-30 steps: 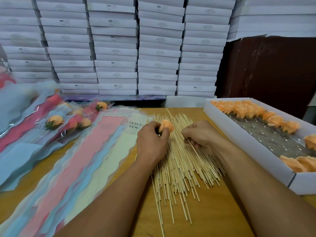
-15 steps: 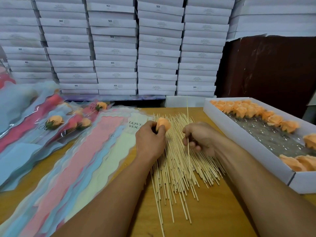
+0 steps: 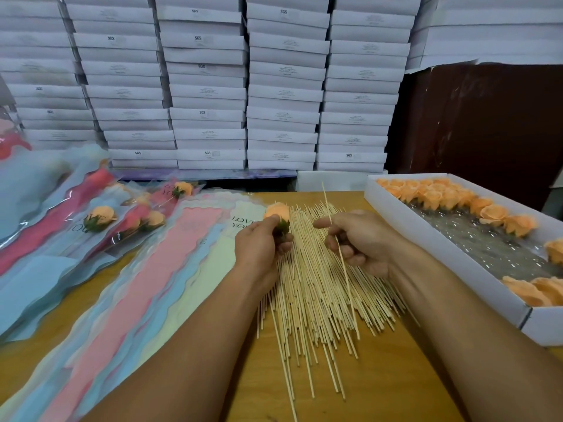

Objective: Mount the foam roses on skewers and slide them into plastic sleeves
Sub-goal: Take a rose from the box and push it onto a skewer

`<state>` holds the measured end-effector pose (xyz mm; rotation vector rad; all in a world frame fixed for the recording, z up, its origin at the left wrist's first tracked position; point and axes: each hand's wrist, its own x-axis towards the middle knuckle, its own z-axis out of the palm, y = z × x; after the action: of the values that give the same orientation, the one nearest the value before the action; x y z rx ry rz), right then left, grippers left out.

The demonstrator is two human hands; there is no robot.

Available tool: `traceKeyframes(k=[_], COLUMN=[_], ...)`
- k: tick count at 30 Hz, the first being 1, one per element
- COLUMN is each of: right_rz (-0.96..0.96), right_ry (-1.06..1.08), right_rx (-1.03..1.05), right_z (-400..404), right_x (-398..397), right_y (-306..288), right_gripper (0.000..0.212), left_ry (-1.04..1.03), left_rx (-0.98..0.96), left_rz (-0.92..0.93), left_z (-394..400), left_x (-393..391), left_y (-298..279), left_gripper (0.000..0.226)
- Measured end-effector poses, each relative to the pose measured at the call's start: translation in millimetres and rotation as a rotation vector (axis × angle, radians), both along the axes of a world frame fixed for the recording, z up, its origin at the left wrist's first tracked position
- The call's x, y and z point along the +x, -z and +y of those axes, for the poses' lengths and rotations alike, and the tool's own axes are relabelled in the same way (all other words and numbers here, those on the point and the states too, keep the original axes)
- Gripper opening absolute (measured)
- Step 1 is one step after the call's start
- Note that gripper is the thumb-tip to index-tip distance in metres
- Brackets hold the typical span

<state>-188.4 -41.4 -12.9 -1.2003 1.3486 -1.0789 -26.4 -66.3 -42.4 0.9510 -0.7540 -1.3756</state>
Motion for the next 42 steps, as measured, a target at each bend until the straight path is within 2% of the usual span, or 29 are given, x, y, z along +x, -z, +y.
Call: traceKeyframes(k=[3,6,9,12,16,20,24,29,33,42], right_rz=[0.047,0.13,0.217,0.152,0.119,0.192,0.251,0.229,0.274,0.374], right_ry=[-0.083,-0.121,-0.129,-0.13,-0.163,-0.239,-0.273,-0.318,-0.393,-0.488], right_rx=[0.013,0.024,-0.003,-0.038,-0.043,-0.025,-0.066,-0.133,-0.168,-0.245], right_z=[4.9,8.3,10.5,12.1,13.2,16.0,16.8,20.8,23.2,31.6], right_x=[2.1,5.6,7.3,9.1,12.3,14.7,17.9,18.9,23.5,26.8], right_y=[-2.1,-3.0,-3.4,-5.7,-7.2,-6.2,-5.0,-7.4,-6.3,-13.6], right_gripper=[0.043,0.031,0.025,0.024,0.024,0.043,0.043,0.053,0.063,0.075], left_ry=[0.061,0.121,0.144,0.15,0.171,0.183,0.171,0.184,0.217,0.204], left_rx=[0.045,0.064,0.06,0.062,0.07,0.058,0.094,0.144,0.144,0.133], left_rz=[0.168,0.258,0.223,0.19,0.256,0.329,0.426,0.546,0.625,0.64], left_z=[0.3,-0.9,-3.0,-4.6,-5.8,-6.4,-8.3,-10.4,-10.0,-10.7], left_x=[3.4,6.7,9.9,10.9,11.5,12.0,12.5,14.2,17.2,17.6], left_y=[-1.8,-1.3,0.8,1.5,1.7,1.5,1.0,-0.5,-2.1,-1.7], left_gripper=[0.015,0.015,0.024,0.036,0.037,0.041,0.045,0.044,0.023,0.019])
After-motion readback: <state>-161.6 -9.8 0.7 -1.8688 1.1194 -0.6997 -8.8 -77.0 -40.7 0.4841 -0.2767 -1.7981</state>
